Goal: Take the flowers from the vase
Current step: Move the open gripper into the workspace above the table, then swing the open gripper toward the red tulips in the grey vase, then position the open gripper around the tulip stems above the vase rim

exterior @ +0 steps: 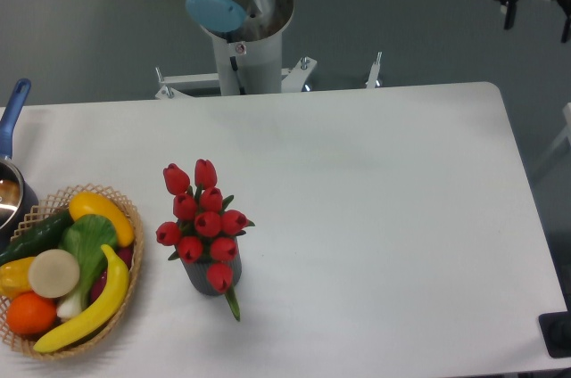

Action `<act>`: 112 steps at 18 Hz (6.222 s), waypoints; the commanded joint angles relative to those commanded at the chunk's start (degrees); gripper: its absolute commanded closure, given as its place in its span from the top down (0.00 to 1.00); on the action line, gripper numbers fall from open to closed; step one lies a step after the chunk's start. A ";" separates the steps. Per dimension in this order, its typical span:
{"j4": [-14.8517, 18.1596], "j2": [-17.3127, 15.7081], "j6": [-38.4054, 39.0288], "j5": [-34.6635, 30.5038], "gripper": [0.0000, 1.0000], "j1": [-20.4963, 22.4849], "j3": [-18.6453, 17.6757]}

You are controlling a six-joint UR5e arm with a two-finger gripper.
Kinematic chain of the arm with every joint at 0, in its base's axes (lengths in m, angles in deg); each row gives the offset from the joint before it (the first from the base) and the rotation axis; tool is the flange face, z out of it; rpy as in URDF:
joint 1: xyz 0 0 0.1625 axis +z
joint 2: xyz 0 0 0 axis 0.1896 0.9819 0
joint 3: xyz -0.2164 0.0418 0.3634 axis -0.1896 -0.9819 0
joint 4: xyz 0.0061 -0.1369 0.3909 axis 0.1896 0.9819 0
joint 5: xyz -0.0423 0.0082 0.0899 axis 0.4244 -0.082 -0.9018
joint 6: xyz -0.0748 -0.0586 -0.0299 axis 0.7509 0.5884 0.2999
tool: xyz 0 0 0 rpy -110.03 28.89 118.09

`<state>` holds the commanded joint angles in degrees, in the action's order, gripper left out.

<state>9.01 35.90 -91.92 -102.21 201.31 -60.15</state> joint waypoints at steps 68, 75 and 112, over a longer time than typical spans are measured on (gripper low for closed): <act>-17.84 11.16 18.84 38.94 1.00 -38.32 -17.14; -17.84 12.74 18.84 39.12 1.00 -40.70 -16.09; -18.19 16.52 20.06 39.12 0.55 -43.86 -11.87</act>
<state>-9.18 52.42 -71.85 -63.10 157.44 -72.02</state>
